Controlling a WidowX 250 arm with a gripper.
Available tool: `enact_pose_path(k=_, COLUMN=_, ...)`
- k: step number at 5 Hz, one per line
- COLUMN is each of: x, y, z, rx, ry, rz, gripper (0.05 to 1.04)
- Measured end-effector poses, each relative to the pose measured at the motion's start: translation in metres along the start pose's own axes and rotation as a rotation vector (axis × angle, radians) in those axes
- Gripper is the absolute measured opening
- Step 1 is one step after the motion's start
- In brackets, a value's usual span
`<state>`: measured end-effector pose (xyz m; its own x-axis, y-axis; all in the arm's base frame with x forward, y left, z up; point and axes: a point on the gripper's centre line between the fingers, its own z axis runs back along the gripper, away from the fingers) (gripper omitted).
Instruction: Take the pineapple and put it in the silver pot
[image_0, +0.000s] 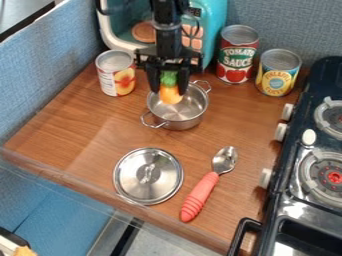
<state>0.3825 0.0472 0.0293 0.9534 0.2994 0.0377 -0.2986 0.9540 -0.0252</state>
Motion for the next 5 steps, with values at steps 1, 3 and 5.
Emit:
enact_pose_path(k=1, x=-0.005, y=-0.003, z=-0.021, rx=0.021, ry=0.043, rz=-0.001, gripper=0.631)
enact_pose_path(k=3, x=0.005, y=-0.004, z=-0.034, rx=0.026, ry=0.055, rz=0.008, gripper=0.700)
enact_pose_path(k=5, x=0.002, y=-0.006, z=-0.022, rx=0.016, ry=0.038, rz=-0.011, gripper=1.003)
